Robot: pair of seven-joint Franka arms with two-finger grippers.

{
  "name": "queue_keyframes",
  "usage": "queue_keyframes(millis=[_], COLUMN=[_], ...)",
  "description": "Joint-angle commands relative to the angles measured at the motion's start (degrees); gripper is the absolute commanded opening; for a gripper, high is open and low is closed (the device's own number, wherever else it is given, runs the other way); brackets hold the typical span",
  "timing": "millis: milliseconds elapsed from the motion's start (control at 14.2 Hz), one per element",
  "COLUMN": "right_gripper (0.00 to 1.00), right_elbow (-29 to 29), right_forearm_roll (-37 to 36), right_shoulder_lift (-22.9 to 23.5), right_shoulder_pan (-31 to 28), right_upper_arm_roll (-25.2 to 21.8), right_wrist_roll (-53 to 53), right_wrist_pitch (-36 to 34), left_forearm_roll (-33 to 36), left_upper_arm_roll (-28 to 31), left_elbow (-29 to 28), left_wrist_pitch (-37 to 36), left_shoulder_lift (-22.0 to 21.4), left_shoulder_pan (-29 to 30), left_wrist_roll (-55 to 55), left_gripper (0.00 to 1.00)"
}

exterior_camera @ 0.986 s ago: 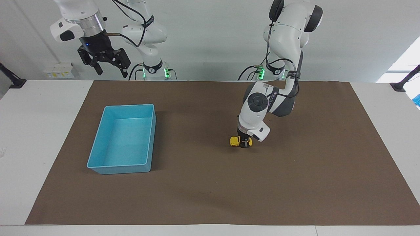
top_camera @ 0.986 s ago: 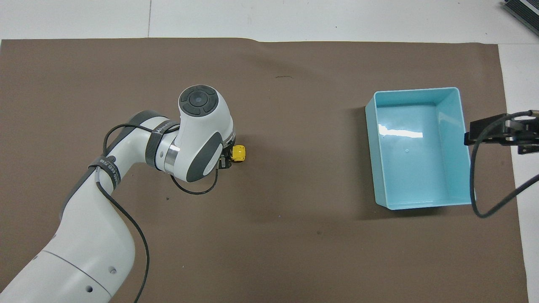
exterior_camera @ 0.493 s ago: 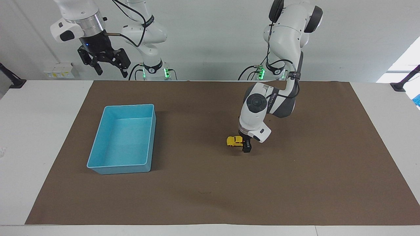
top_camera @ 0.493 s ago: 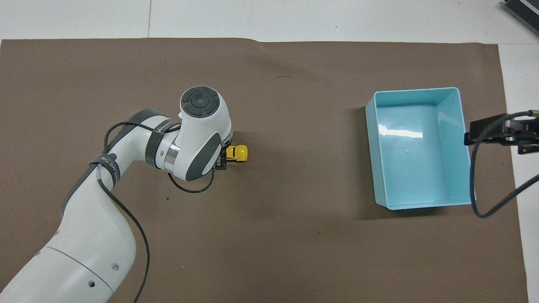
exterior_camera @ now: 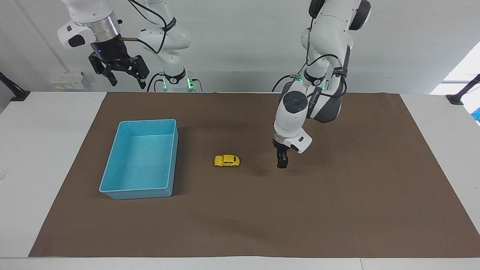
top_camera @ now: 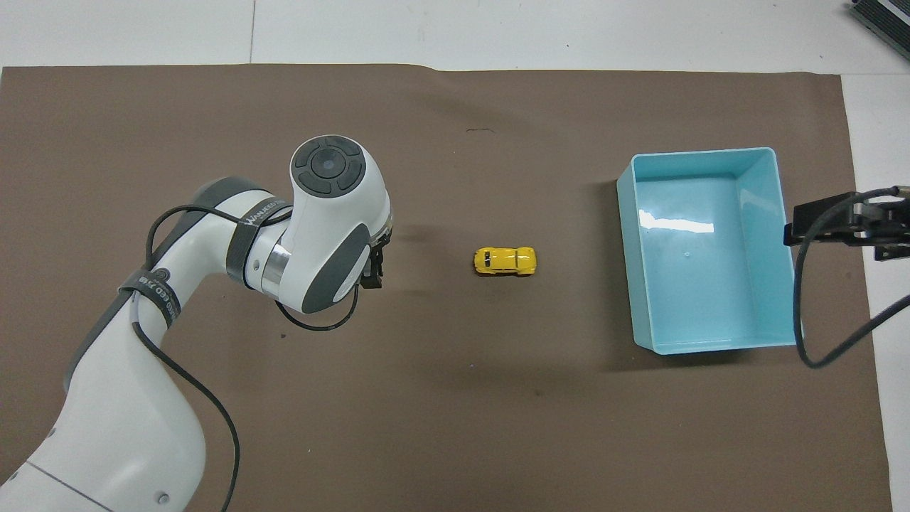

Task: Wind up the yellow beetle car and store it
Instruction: 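Release the car with the left gripper so it rolls toward the box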

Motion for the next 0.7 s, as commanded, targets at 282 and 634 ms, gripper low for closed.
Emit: queue_keyframes(millis=[282,634], right_gripper=[1.00,1.00], right_elbow=[-0.9,-1.0], right_forearm_roll=[1.4,1.4], right_shoulder_lift=[-0.5,-0.5], right_shoulder_pan=[0.0,0.0], right_upper_arm_roll=[-0.4,-0.5], right_wrist_roll=[0.1,-0.8], right_wrist_pitch=[0.5,0.5], left_forearm_roll=[0.7,0.8], left_upper_arm_roll=[0.3,0.6], left_elbow=[3.2,5.0], left_wrist_pitch=[-0.3,-0.4], left_shoulder_lift=[-0.4,-1.1], left_shoulder_pan=[1.1,1.4], left_wrist_roll=[0.8,4.3], left_gripper=[1.00,1.00])
